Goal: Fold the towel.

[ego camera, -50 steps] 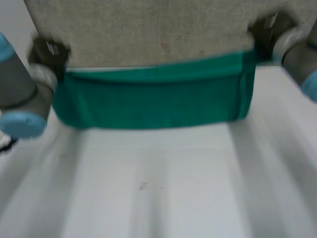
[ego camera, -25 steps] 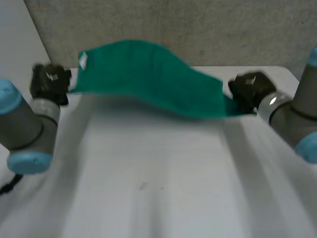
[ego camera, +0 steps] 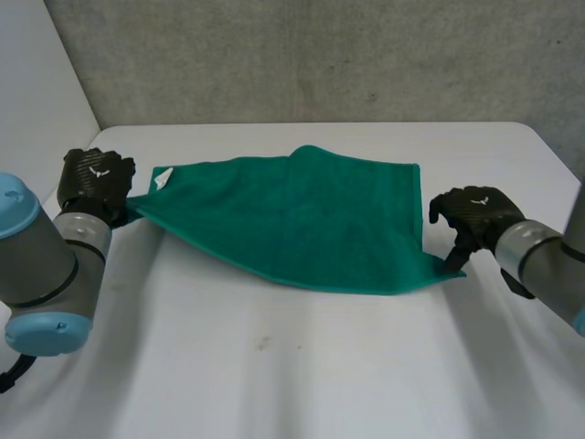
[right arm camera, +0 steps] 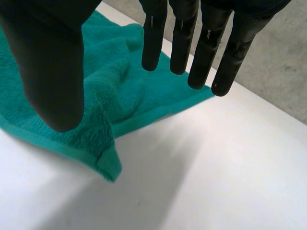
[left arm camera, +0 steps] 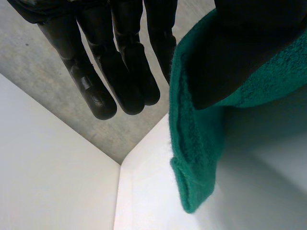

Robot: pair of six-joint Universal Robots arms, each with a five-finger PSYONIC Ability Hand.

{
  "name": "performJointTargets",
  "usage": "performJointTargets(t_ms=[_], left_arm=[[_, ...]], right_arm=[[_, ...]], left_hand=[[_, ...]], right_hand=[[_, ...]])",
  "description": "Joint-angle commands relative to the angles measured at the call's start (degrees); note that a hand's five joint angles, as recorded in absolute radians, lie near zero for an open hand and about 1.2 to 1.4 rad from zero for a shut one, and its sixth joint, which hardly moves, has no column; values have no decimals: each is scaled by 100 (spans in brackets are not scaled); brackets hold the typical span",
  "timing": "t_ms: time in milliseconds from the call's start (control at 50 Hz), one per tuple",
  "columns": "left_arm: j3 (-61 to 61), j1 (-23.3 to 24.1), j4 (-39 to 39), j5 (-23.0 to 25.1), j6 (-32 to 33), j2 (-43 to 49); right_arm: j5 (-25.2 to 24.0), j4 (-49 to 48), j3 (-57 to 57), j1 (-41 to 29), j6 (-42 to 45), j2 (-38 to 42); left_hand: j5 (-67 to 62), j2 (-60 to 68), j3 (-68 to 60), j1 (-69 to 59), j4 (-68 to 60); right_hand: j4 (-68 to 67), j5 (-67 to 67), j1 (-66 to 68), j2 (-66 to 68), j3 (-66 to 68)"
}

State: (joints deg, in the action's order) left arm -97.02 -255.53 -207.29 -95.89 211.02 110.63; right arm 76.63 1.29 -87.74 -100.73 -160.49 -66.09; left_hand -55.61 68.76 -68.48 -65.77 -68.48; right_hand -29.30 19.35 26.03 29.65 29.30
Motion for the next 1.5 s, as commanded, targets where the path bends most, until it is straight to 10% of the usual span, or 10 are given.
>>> performJointTargets(t_ms=[20,380,980,1200,1500], left_arm=[[-124,-190,-4,0,0,-279],[-221,-305,-4,53,-8,-314],[-247,-322,-4,79,-8,-297],[-291,-322,-4,79,-8,-297],[-379,-252,13,79,0,-297]], right_arm=[[-394,-49,-875,370,-26,-606],[-562,-2123,-2239,116,736,-442],[-359,-2159,-1395,-166,1318,589],[-193,-2159,-982,-307,1292,747],[-122,-1756,-595,-281,1257,677]], left_hand=[[-1439,1124,-1152,-1423,-1152],[-1439,1124,-1152,-1423,-1152],[-1439,1124,-1152,-1423,-1152],[-1439,1124,-1152,-1423,-1152],[-1439,1124,-1152,-1423,-1152]], right_hand=[[-181,176,508,146,181],[-131,126,457,95,131],[-568,563,895,532,568],[-4653,4648,4980,4617,4653],[-5070,5065,5397,5034,5070]])
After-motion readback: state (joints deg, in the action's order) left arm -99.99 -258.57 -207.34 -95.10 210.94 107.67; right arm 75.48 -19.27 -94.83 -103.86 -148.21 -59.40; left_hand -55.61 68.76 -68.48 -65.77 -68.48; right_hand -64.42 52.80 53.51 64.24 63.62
